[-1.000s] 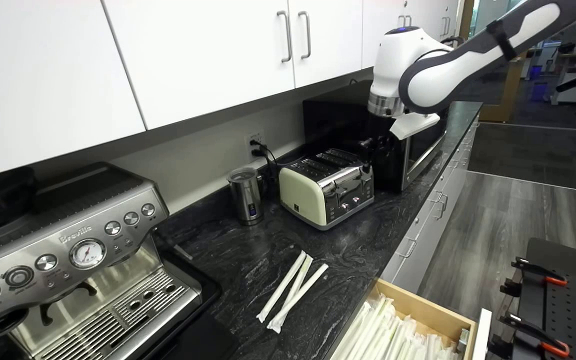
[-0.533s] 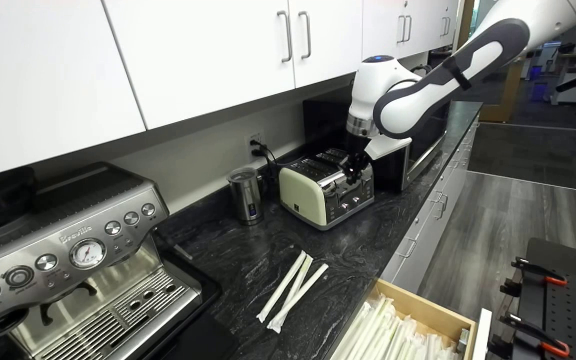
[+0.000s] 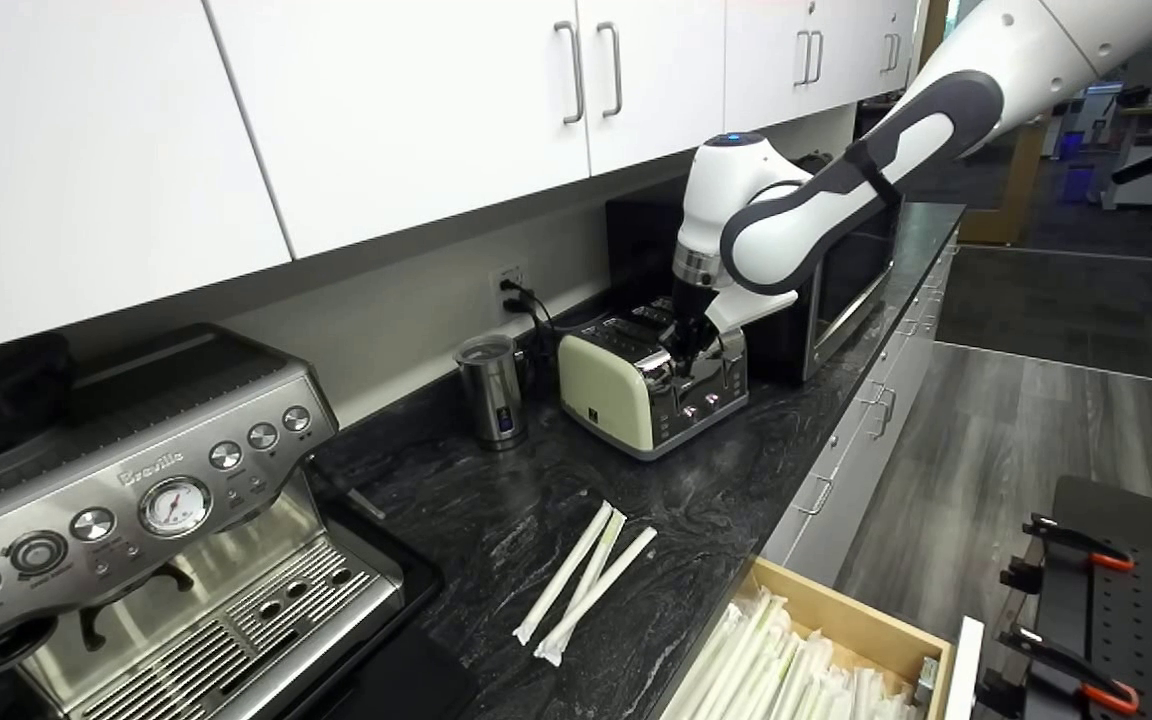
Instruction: Push down the left toaster lever
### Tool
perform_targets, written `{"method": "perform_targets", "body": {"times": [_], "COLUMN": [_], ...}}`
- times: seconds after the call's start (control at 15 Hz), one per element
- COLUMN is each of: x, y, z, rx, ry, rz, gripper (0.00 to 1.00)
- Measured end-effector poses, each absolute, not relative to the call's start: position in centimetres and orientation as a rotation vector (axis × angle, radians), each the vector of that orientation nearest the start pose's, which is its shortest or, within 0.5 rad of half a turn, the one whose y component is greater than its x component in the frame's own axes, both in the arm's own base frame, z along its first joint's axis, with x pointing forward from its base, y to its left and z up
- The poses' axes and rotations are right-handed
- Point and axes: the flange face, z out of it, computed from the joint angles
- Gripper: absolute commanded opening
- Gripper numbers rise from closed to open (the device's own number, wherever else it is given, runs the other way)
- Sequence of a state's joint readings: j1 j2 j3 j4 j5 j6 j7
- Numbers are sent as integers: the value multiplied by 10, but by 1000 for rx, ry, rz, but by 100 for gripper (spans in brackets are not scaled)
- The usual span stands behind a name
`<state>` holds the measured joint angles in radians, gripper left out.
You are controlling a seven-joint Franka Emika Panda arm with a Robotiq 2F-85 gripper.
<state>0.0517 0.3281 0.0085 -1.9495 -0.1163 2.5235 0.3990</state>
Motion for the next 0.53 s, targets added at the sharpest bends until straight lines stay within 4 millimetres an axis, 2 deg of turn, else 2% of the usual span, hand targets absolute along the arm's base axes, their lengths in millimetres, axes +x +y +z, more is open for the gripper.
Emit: {"method": "perform_targets", "body": {"times": [0.53], "x": [643], "y": [37], "z": [315], "rx": [-3130], "ry": [402], "rz": [-370], "gripper": [0]}}
